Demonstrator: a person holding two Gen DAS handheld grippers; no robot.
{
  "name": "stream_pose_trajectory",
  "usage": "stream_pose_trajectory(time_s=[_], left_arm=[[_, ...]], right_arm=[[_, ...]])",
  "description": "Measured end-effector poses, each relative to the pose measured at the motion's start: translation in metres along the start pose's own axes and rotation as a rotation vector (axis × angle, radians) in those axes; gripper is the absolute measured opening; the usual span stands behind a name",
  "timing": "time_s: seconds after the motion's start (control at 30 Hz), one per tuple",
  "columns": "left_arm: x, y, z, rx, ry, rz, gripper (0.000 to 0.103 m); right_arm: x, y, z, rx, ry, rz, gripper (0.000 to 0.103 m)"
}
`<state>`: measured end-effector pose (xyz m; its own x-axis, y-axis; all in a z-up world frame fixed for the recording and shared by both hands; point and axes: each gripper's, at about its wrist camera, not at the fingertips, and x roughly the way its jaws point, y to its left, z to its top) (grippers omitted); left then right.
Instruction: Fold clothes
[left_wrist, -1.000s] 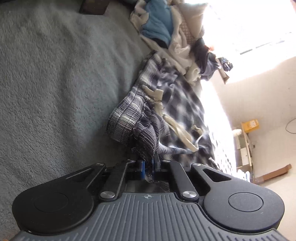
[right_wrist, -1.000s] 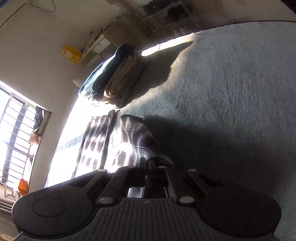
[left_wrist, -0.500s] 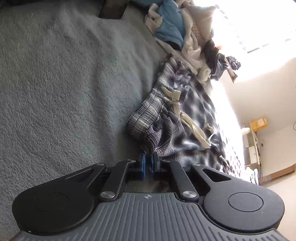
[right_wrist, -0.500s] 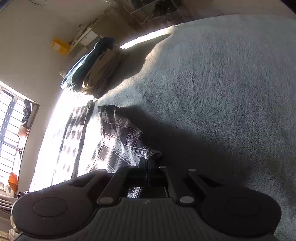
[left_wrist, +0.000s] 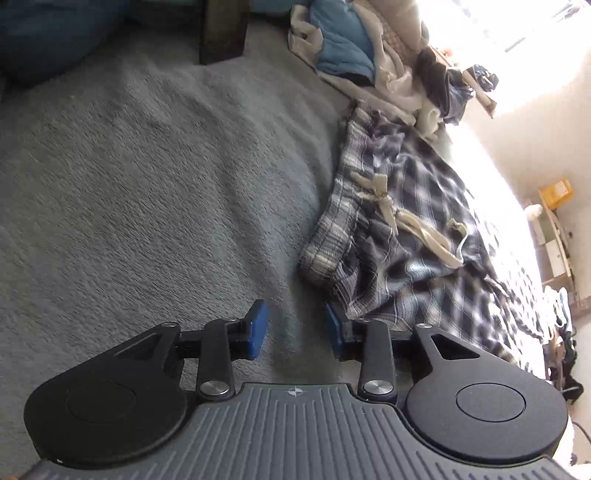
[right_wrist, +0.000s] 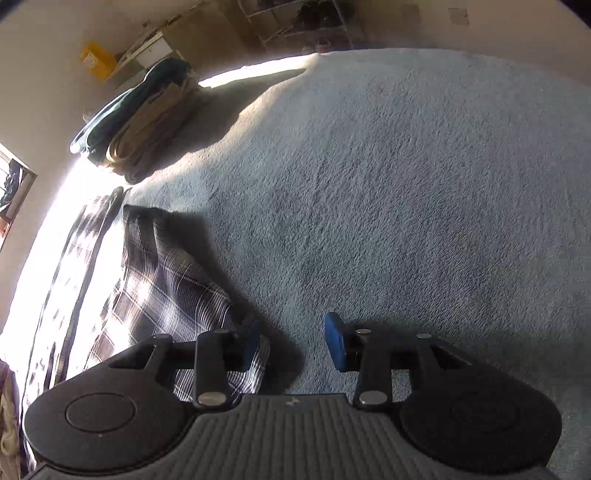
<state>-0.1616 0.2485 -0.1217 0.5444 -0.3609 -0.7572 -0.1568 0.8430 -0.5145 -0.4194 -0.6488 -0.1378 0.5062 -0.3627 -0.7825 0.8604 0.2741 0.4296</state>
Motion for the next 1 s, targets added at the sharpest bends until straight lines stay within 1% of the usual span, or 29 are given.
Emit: stream_pose_trajectory(time_s=[0.07,0.1,0.17,0.2,0.27,0.33,0.37,0.4,0.43,0.47,0.5,0.53,0.6,0.67,0.73,0.8,0.83,0.87,0.9,0.93,1.0], left_arm=[[-0.008,-0.009,0.006,0.026,-0.037,-0.004,0.035],[-0.007,-0.016,0.009,0.047,-0.051,-0.011,0.035],[0.002,-0.038,0.015,0.099,-0.057,-0.054,0.036],[0.011,-0.052,0.016,0.129,-0.043,-0.081,0.037],[0.033,-0.081,0.015,0.190,-0.005,-0.135,0.039],[0.054,-0.108,0.008,0.263,0.043,-0.162,0.040],[0.066,-0.121,0.002,0.304,0.066,-0.169,0.040],[0.076,-0.132,-0.004,0.342,0.085,-0.174,0.040],[0.086,-0.142,-0.009,0.377,0.108,-0.180,0.040],[0.094,-0.150,-0.016,0.407,0.130,-0.190,0.040],[0.101,-0.158,-0.022,0.436,0.151,-0.200,0.040],[0.106,-0.163,-0.027,0.460,0.167,-0.206,0.040],[0.114,-0.171,-0.034,0.496,0.189,-0.211,0.040],[0.119,-0.174,-0.040,0.509,0.206,-0.209,0.040],[0.124,-0.176,-0.044,0.505,0.218,-0.205,0.040],[0.128,-0.176,-0.043,0.491,0.223,-0.208,0.040],[0.130,-0.176,-0.043,0.484,0.226,-0.209,0.040],[0.132,-0.176,-0.043,0.476,0.229,-0.211,0.040],[0.134,-0.176,-0.043,0.473,0.231,-0.211,0.040],[0.135,-0.177,-0.043,0.473,0.233,-0.211,0.040],[0.140,-0.179,-0.042,0.478,0.238,-0.210,0.040]], right_arm=[[-0.001,0.009,0.012,-0.025,-0.040,0.049,0.048],[0.003,0.018,0.015,-0.053,-0.040,0.065,0.049],[0.018,0.040,0.018,-0.121,-0.031,0.100,0.051],[0.027,0.053,0.018,-0.158,-0.030,0.111,0.053],[0.047,0.074,0.017,-0.220,-0.040,0.104,0.064],[0.068,0.089,0.016,-0.261,-0.034,0.099,0.064],[0.077,0.095,0.014,-0.290,-0.012,0.090,0.061],[0.084,0.101,0.011,-0.327,0.013,0.075,0.053],[0.091,0.107,0.009,-0.364,0.038,0.059,0.013],[0.092,0.114,0.005,-0.408,0.036,0.043,0.003],[0.090,0.122,0.001,-0.455,0.016,0.026,0.003],[0.083,0.132,-0.004,-0.509,-0.015,0.025,0.003],[0.064,0.156,-0.020,-0.634,-0.080,0.065,0.003],[0.041,0.186,-0.054,-0.846,-0.126,0.136,0.003],[0.028,0.212,-0.094,-1.084,-0.146,0.174,0.004],[0.029,0.229,-0.134,-1.284,-0.112,0.193,0.005],[0.032,0.234,-0.152,-1.367,-0.091,0.186,0.011],[0.036,0.236,-0.168,-1.435,-0.080,0.169,0.025],[0.037,0.237,-0.181,-1.484,-0.080,0.161,0.031],[0.035,0.237,-0.190,-1.507,-0.085,0.173,0.037],[0.024,0.235,-0.193,-1.480,-0.083,0.234,0.039]])
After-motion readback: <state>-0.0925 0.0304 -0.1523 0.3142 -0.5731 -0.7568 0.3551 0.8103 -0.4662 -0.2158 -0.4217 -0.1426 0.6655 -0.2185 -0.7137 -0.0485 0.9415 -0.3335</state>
